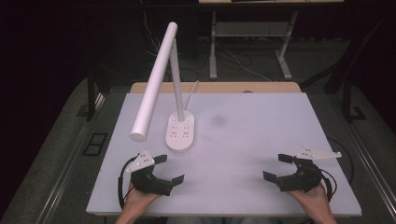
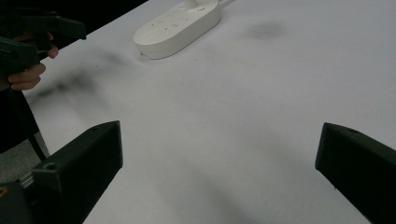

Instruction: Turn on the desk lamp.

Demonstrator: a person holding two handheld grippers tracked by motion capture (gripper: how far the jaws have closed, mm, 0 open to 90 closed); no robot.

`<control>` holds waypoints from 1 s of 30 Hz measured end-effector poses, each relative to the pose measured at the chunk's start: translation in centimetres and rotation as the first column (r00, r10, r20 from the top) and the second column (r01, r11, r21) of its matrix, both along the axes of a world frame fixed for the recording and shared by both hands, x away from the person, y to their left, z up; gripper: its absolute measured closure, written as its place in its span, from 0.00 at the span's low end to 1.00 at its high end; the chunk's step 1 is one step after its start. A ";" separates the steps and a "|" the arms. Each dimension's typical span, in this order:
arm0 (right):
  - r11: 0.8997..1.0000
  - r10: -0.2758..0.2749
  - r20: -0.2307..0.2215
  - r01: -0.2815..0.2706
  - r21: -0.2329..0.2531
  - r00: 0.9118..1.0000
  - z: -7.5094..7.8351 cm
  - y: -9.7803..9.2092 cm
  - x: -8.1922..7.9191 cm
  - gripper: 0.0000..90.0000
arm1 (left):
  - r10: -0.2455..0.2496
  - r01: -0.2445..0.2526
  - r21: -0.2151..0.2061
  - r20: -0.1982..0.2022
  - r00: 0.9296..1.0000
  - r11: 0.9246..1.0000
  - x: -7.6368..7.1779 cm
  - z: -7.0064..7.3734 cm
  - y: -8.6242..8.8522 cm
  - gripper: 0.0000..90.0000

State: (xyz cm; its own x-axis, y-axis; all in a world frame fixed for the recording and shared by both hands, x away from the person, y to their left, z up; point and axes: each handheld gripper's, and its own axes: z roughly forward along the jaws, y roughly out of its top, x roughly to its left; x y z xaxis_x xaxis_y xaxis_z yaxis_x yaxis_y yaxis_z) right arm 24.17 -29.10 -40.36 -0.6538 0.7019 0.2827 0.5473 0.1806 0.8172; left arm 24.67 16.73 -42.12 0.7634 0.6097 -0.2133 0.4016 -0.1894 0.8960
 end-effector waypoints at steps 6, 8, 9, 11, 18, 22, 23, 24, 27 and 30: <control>1.000 0.009 -0.007 -0.009 -0.001 1.000 0.0 -0.3 0.0 0.01 | -0.001 0.001 -0.003 0.002 1.000 1.000 0.0 0.0 0.0 0.00; 1.000 0.011 -0.012 -0.011 -0.003 1.000 0.0 -0.3 0.0 0.01 | 0.000 0.000 -0.002 0.002 1.000 1.000 0.0 0.0 0.0 0.00; 1.000 0.011 -0.012 -0.011 -0.003 1.000 0.0 -0.3 0.0 0.01 | 0.000 0.000 -0.002 0.002 1.000 1.000 0.0 0.0 0.0 0.00; 1.000 0.014 -0.011 -0.014 -0.005 1.000 0.0 -0.2 0.0 0.01 | 0.000 0.000 -0.001 0.001 1.000 1.000 0.0 0.0 0.0 0.00; 1.000 0.020 -0.024 -0.021 -0.015 1.000 0.0 -0.1 -0.2 0.01 | 0.002 -0.002 -0.005 0.000 1.000 1.000 -0.1 0.0 0.1 0.00; 1.000 0.022 -0.023 -0.022 -0.019 1.000 0.0 -0.1 -0.1 0.01 | 0.002 -0.002 -0.002 0.001 1.000 1.000 0.0 0.0 0.1 0.00; 1.000 0.023 -0.027 -0.023 -0.019 0.999 0.0 -0.1 -0.1 0.01 | 0.002 -0.002 -0.002 0.001 1.000 1.000 0.0 0.0 0.1 0.00; 1.000 0.023 -0.027 -0.023 -0.019 0.999 0.0 -0.1 -0.1 0.01 | 0.006 -0.006 -0.002 0.000 1.000 1.000 0.0 0.0 0.1 0.00; 0.999 0.029 -0.038 -0.030 -0.036 0.999 -0.1 0.0 0.1 0.01 | 0.008 -0.008 0.000 -0.002 1.000 1.000 0.1 -0.1 0.1 0.00; 0.999 0.033 -0.047 -0.035 -0.041 0.998 -0.1 0.1 0.1 0.01 | 0.009 -0.009 0.005 -0.003 1.000 1.000 0.1 -0.1 0.0 0.00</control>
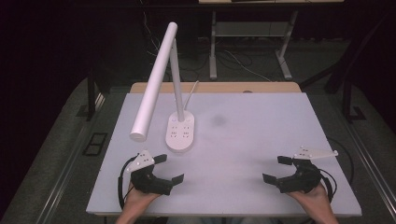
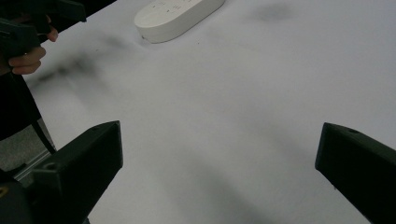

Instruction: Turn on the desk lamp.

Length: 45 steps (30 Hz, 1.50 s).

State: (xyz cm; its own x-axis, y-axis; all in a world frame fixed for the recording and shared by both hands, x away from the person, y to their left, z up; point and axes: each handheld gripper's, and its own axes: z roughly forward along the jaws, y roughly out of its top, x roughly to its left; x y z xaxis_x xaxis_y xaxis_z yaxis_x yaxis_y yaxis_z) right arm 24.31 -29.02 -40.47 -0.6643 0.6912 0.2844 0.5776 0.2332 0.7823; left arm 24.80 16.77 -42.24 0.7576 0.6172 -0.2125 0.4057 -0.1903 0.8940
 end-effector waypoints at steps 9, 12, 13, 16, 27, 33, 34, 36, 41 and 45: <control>1.000 0.008 -0.001 -0.008 0.000 1.000 0.6 0.1 0.1 0.01 | 0.000 0.000 0.001 -0.004 1.000 1.000 0.1 -0.1 -0.1 0.00; 1.000 0.011 -0.004 -0.011 0.008 1.000 1.0 0.2 0.4 0.01 | 0.000 0.000 0.002 -0.005 1.000 1.000 0.1 -0.1 -0.1 0.00; 1.000 0.011 -0.004 -0.011 0.008 1.000 1.0 0.2 0.4 0.01 | 0.000 0.000 0.002 -0.004 1.000 1.000 0.1 -0.1 -0.1 0.00; 1.000 0.026 -0.002 -0.026 -0.001 1.000 1.1 0.4 0.6 0.01 | 0.000 0.000 0.003 -0.008 1.000 1.000 0.1 -0.2 -0.1 0.00; 0.998 0.057 -0.008 -0.057 -0.001 0.998 2.3 1.1 1.6 0.01 | -0.007 0.007 0.009 -0.014 1.000 1.000 0.1 -0.3 -0.3 0.00; 0.996 0.086 -0.019 -0.086 -0.006 0.996 3.0 1.7 2.4 0.01 | -0.008 0.009 0.007 -0.015 1.000 1.000 0.1 -0.3 -0.3 0.00; 0.996 0.088 -0.020 -0.089 -0.006 0.996 3.0 1.8 2.5 0.01 | -0.009 0.009 0.008 -0.014 1.000 1.000 0.1 -0.3 -0.3 0.00; 0.995 0.096 -0.022 -0.096 -0.011 0.995 3.2 2.0 2.8 0.01 | -0.008 0.008 0.006 -0.016 1.000 1.000 0.1 -0.3 -0.3 0.00; 0.994 0.110 -0.022 -0.111 -0.024 0.994 3.9 2.6 3.6 0.01 | -0.011 0.011 0.009 -0.019 1.000 1.000 0.1 -0.3 -0.3 0.00; 0.994 0.108 -0.019 -0.108 -0.030 0.994 4.3 3.0 4.1 0.01 | -0.007 0.007 0.000 -0.020 1.000 1.000 0.1 -0.3 -0.3 0.00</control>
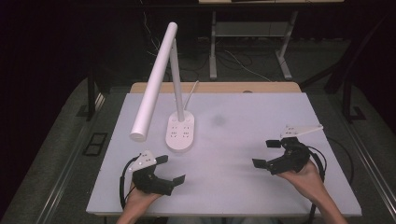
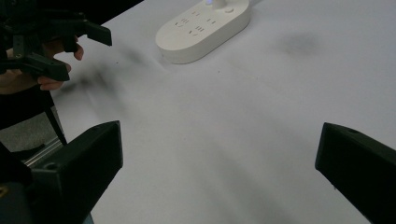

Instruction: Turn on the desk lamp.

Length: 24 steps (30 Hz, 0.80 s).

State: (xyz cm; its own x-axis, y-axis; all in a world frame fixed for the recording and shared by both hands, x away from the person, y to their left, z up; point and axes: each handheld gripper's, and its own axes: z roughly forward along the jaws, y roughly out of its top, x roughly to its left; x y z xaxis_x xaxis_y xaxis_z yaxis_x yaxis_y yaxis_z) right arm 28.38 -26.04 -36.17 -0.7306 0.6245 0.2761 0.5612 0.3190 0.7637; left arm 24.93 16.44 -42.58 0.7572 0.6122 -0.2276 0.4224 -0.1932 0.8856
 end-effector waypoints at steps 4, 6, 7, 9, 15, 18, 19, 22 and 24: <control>1.000 -0.002 0.002 0.002 -0.010 1.000 0.4 0.4 0.3 0.01 | -0.002 0.002 0.005 -0.004 1.000 1.000 0.0 0.0 0.0 0.00; 1.000 0.005 0.005 -0.005 -0.010 1.000 0.6 0.6 0.5 0.01 | -0.002 0.002 0.003 -0.003 1.000 1.000 0.0 0.0 0.0 0.00; 1.000 0.006 0.006 -0.006 -0.010 1.000 0.7 0.7 0.6 0.01 | 0.000 0.000 0.003 -0.003 1.000 1.000 0.0 -0.1 0.0 0.00; 1.000 0.008 0.009 -0.008 -0.012 1.000 0.8 0.8 0.8 0.01 | 0.001 -0.001 0.003 -0.002 1.000 1.000 0.0 -0.1 0.0 0.00; 1.000 0.021 0.007 -0.021 -0.015 1.000 1.1 1.5 2.0 0.01 | 0.006 -0.006 0.002 -0.003 1.000 1.000 0.1 0.0 0.1 0.00; 1.000 0.024 0.008 -0.024 -0.016 1.000 1.3 1.7 2.4 0.01 | 0.006 -0.006 0.001 0.000 1.000 1.000 0.1 0.0 0.2 0.00; 0.999 0.028 0.009 -0.028 -0.018 1.000 1.4 2.0 2.8 0.01 | 0.006 -0.006 0.001 -0.001 1.000 1.000 0.1 0.0 0.2 0.00; 0.999 0.028 0.011 -0.028 -0.019 1.000 1.6 2.5 3.4 0.01 | 0.008 -0.008 -0.002 -0.002 1.000 1.000 0.1 0.0 0.2 0.00; 0.999 0.031 0.013 -0.030 -0.029 0.999 1.8 2.9 3.9 0.01 | 0.009 -0.009 -0.004 -0.004 1.000 1.000 0.1 0.0 0.2 0.00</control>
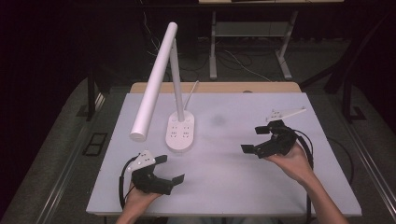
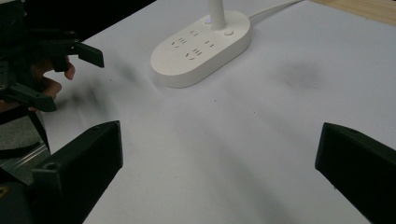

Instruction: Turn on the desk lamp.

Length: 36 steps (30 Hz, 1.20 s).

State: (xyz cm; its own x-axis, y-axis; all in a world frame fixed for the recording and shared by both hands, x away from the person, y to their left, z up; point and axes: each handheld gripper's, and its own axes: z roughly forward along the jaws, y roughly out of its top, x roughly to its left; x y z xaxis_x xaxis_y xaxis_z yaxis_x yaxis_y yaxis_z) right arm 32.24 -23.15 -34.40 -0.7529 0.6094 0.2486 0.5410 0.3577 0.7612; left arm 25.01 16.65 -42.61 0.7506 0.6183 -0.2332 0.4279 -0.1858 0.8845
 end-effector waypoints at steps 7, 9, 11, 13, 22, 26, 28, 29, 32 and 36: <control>1.000 0.018 -0.003 -0.018 -0.001 1.000 0.5 1.2 1.1 0.01 | -0.004 0.004 0.006 0.002 1.000 1.000 0.1 0.0 0.1 0.00; 1.000 0.020 0.000 -0.020 -0.001 1.000 0.5 1.4 1.3 0.01 | -0.004 0.004 0.003 0.004 1.000 1.000 0.0 0.0 0.1 0.00; 1.000 0.022 -0.005 -0.022 0.000 1.000 0.6 1.7 1.7 0.01 | -0.005 0.005 0.003 0.005 1.000 1.000 0.1 0.0 0.1 0.00; 1.000 0.024 -0.002 -0.024 0.004 1.000 0.6 1.9 2.0 0.01 | -0.006 0.006 0.003 0.005 1.000 1.000 0.1 0.0 0.1 0.00; 0.999 0.034 0.001 -0.034 0.015 0.999 1.1 2.7 3.1 0.01 | 0.003 -0.003 0.002 0.000 1.000 1.000 0.1 0.0 0.3 0.00; 0.999 0.040 -0.002 -0.040 0.014 0.999 1.3 3.3 4.0 0.01 | 0.006 -0.006 0.000 -0.002 1.000 1.000 0.2 0.0 0.4 0.00; 0.999 0.045 -0.002 -0.045 0.018 0.999 1.4 3.6 4.3 0.01 | 0.007 -0.007 0.001 -0.003 1.000 1.000 0.2 0.0 0.4 0.00; 0.999 0.045 -0.002 -0.045 0.018 0.999 1.4 3.6 4.3 0.01 | 0.005 -0.005 0.004 -0.002 1.000 1.000 0.1 0.0 0.4 0.00; 0.999 0.052 0.000 -0.052 0.015 0.999 1.5 4.2 5.0 0.01 | 0.004 -0.004 0.000 -0.001 1.000 1.000 0.1 0.1 0.4 0.00; 0.998 0.055 -0.005 -0.055 0.015 0.998 1.5 4.8 5.6 0.01 | -0.002 0.002 0.003 0.000 1.000 1.000 0.1 0.1 0.4 0.00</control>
State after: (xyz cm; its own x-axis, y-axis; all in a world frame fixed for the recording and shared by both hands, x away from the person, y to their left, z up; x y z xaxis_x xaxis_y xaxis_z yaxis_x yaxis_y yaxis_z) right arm 37.84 -18.38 -32.87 -0.7837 0.5634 0.2615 0.5249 0.3757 0.7638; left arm 25.11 17.02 -42.56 0.7514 0.6178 -0.2317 0.4279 -0.1889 0.8839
